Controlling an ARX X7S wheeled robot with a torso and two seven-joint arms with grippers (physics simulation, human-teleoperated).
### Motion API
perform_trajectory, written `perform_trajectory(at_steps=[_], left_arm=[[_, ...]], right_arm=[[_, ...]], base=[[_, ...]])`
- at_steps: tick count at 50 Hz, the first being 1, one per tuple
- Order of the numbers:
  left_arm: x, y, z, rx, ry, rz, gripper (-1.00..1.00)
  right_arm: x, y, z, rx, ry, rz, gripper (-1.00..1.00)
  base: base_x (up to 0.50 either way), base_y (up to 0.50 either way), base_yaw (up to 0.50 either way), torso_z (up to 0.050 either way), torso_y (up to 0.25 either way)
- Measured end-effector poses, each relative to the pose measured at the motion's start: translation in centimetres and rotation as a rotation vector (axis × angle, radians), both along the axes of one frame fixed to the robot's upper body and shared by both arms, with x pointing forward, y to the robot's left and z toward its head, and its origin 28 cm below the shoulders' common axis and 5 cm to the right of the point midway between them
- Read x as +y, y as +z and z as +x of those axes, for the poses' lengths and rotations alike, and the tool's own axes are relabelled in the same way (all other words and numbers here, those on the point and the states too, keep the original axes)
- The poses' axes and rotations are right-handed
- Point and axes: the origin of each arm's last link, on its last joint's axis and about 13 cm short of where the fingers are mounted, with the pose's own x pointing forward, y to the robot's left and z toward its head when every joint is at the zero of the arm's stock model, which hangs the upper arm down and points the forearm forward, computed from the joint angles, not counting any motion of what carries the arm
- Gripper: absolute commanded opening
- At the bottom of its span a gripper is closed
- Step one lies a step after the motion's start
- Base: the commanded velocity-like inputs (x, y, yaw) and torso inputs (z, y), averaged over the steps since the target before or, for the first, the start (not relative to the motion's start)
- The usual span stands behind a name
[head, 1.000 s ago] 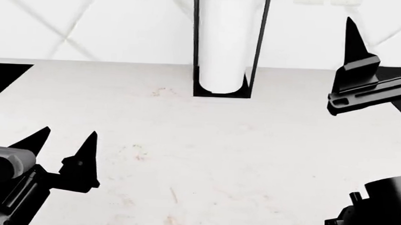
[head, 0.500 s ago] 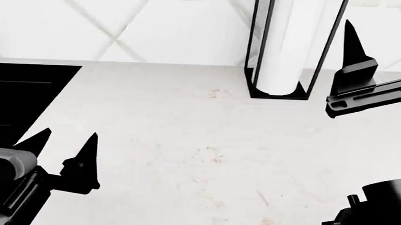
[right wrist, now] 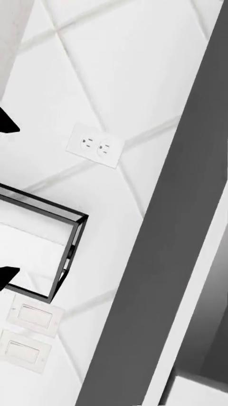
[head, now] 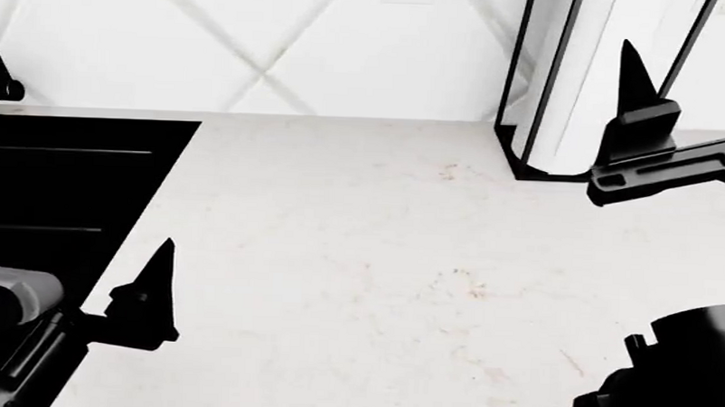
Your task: Pick and place the shaker into the drawer. Then close the cabinet.
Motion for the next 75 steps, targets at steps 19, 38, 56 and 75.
perform_trajectory(at_steps=[19, 38, 56, 75], left_arm=[[0.8, 13.9, 3.5, -0.367, 0.058, -0.013, 1.00], [-2.4, 27.4, 0.1, -0.579, -0.097, 0.058, 1.00], [-5.5, 31.6, 2.8, -0.371, -0.260, 0.162, 1.00], [-7.4, 39.6, 6.8, 0.021, -0.267, 0.217, 1.00]], right_arm=[[-1.1, 0.8, 2.0, 0.171, -0.077, -0.024, 1.00], [-2.2, -1.3, 2.2, 0.287, -0.108, 0.004, 1.00], [-2.3, -2.8, 2.0, 0.324, -0.103, 0.043, 1.00], [-2.1, -4.3, 2.0, 0.389, -0.103, 0.071, 1.00]], base=[[0.00, 0.00, 0.00, 0.001, 0.000], [0.00, 0.00, 0.00, 0.004, 0.002], [0.00, 0.00, 0.00, 0.008, 0.014], [0.02, 0.00, -0.01, 0.004, 0.000]])
